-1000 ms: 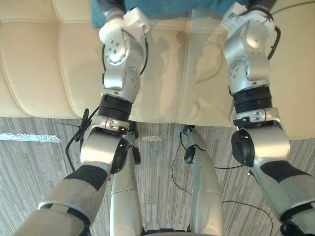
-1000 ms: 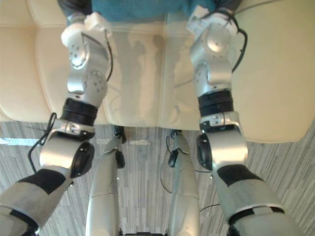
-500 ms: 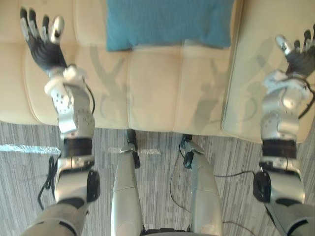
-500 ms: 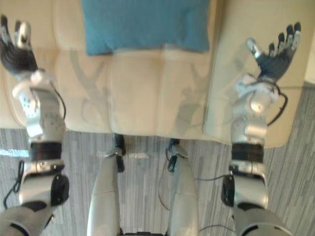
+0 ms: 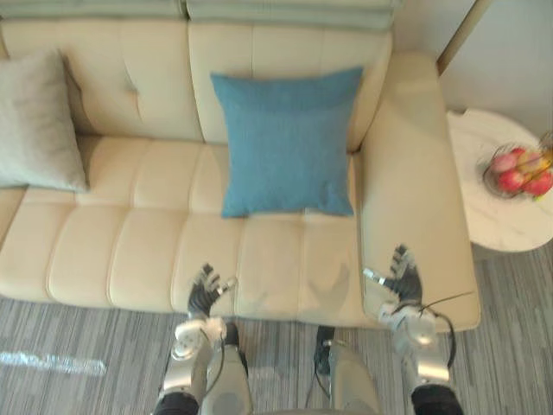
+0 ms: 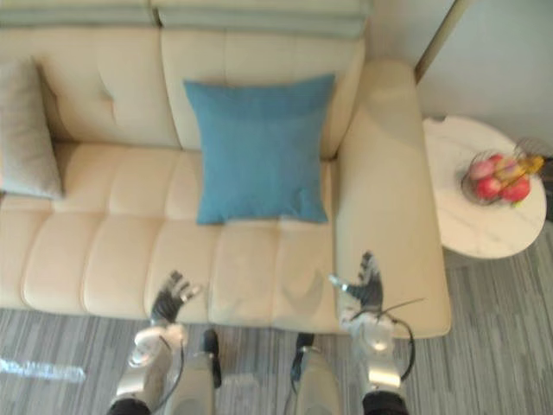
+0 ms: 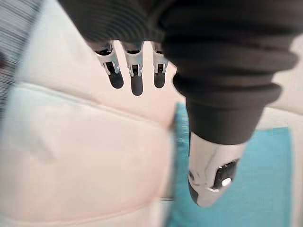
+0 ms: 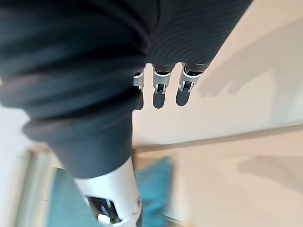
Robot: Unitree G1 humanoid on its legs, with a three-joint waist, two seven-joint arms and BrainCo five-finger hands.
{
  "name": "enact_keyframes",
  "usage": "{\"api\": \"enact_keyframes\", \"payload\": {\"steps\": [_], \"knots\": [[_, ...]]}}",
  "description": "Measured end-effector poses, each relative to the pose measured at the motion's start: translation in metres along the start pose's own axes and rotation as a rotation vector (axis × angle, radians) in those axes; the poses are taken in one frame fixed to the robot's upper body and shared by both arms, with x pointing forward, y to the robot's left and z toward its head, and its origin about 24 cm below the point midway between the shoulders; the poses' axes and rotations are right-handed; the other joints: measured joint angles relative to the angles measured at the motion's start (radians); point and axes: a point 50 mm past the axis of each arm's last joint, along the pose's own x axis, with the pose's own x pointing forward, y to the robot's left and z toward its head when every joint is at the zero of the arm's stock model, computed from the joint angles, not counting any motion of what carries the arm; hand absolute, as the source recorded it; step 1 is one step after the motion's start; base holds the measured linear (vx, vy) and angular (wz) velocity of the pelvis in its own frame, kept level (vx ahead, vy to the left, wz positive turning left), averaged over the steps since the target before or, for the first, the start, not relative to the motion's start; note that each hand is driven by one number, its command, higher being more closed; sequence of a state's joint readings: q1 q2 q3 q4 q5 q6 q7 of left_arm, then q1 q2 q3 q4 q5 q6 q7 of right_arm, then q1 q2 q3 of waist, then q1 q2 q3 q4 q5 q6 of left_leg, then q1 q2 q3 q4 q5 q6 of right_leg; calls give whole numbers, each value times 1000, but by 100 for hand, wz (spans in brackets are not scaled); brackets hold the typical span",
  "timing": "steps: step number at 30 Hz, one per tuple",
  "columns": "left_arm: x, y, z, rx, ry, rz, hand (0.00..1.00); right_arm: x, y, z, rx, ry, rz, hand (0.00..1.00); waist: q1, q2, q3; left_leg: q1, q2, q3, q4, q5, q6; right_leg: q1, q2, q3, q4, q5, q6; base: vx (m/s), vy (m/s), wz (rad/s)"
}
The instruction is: Pick up cushions and gather them together orderly.
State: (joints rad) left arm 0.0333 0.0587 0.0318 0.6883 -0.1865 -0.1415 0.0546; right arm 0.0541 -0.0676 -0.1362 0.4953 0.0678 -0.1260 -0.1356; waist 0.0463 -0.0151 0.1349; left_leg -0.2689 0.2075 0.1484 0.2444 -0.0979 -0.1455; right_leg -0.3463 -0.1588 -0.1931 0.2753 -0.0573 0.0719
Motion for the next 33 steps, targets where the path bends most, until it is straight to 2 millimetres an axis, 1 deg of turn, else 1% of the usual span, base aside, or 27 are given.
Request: {"api": "enact_keyframes", "payload": {"steps": [1, 3, 4, 5, 6, 7, 8, 10, 11, 14, 16, 18, 21, 23, 25, 27, 28, 33], "knots": [[-1, 1, -6, 23, 28, 3, 0, -2, 0, -8, -12, 32, 0, 0, 0, 0, -8, 10, 0, 1, -7, 0, 0, 11, 1, 0, -12, 4, 0, 77, 41, -12], [-9, 10, -38, 107, 168, 25, 0, -13, -3, -47, -49, 209, -3, 0, -6, 3, -42, 82, -13, 6, -71, 7, -4, 87, 6, 2, -96, 35, 13, 85, 62, -9], [-11, 11, -42, 118, 188, 29, 0, -15, -4, -53, -51, 236, -5, 0, -8, 4, -47, 92, -16, 6, -81, 9, -6, 99, 7, 2, -114, 42, 15, 73, 52, -5], [-13, 14, -49, 135, 221, 34, 0, -18, -6, -63, -55, 283, -10, 0, -9, 5, -59, 107, -20, 6, -99, 13, -11, 119, 8, 3, -145, 56, 19, 92, 57, -5], [-17, 17, -59, 161, 267, 40, 0, -25, -10, -78, -61, 356, -20, 0, -10, 6, -68, 135, -29, 6, -126, 19, -8, 159, 9, 5, -201, 88, 29, 126, 71, -5], [-20, 20, -65, 178, 301, 46, 0, -30, -13, -89, -70, 411, -24, 0, -10, 6, -69, 157, -37, 6, -142, 26, -7, 196, 10, 7, -251, 115, 28, 129, 69, -2], [-20, 21, -66, 179, 311, 50, 0, -32, -13, -92, -74, 426, -25, 0, -11, 6, -69, 163, -40, 5, -144, 30, -11, 207, 9, 8, -265, 122, 29, 137, 72, 1], [-25, 31, -73, 189, 350, 81, 0, -40, -18, -105, -72, 503, -41, 0, -11, 0, -79, 189, -55, 3, -159, 32, -10, 251, 4, 11, -320, 146, 38, 112, 52, -1], [-25, 32, -74, 193, 354, 84, 0, -41, -18, -106, -73, 508, -41, 0, -11, -1, -80, 191, -56, 1, -160, 32, -9, 253, 4, 11, -324, 148, 38, 94, 19, -2], [-28, 47, -76, 200, 381, 127, 0, -42, -21, -112, -57, 550, -58, 0, -15, -4, -84, 216, -62, -13, -173, 32, -9, 286, 4, 10, -352, 155, 39, 61, 1, 0], [-29, 50, -77, 197, 387, 138, 0, -41, -23, -111, -53, 554, -67, 0, -18, -4, -84, 223, -64, -25, -175, 31, -9, 297, 4, 7, -357, 155, 39, 6, -3, 2], [-32, 55, -81, 180, 410, 159, 0, -41, -28, -112, -42, 563, -88, 0, -23, -6, -88, 248, -66, -26, -194, 31, -8, 314, 4, 6, -363, 155, 39, 0, 0, 0], [-35, 56, -84, 178, 423, 163, 0, -44, -32, -116, -39, 585, -100, 0, -24, -15, -94, 255, -69, -29, -196, 29, -6, 317, 3, 10, -363, 156, 38, -7, 2, -2], [-39, 58, -89, 178, 441, 167, 0, -46, -33, -119, -40, 605, -102, 0, -31, -21, -98, 261, -71, -41, -199, 29, -6, 324, 3, 9, -363, 156, 38, -20, -1, 3], [-42, 59, -93, 174, 459, 174, 0, -48, -34, -121, -43, 620, -105, 0, -38, -21, -98, 275, -73, -50, -208, 28, -6, 334, 3, 10, -364, 155, 38, 0, 0, 0], [-43, 60, -93, 173, 461, 176, 0, -49, -35, -123, -44, 626, -106, 0, -38, -21, -98, 284, -74, -52, -208, 20, -4, 338, 2, 15, -365, 155, 38, -24, 4, -8], [-43, 60, -94, 173, 462, 176, 0, -50, -35, -123, -44, 627, -105, 0, -39, -20, -99, 288, -76, -54, -208, 13, -10, 338, 2, 18, -367, 154, 37, -27, 8, -9], [-43, 59, -94, 172, 464, 176, 0, -50, -35, -123, -44, 627, -106, 0, -43, -16, -100, 288, -79, -72, -216, 9, -13, 339, 3, 16, -366, 150, 41, 1, 0, 0]]}}
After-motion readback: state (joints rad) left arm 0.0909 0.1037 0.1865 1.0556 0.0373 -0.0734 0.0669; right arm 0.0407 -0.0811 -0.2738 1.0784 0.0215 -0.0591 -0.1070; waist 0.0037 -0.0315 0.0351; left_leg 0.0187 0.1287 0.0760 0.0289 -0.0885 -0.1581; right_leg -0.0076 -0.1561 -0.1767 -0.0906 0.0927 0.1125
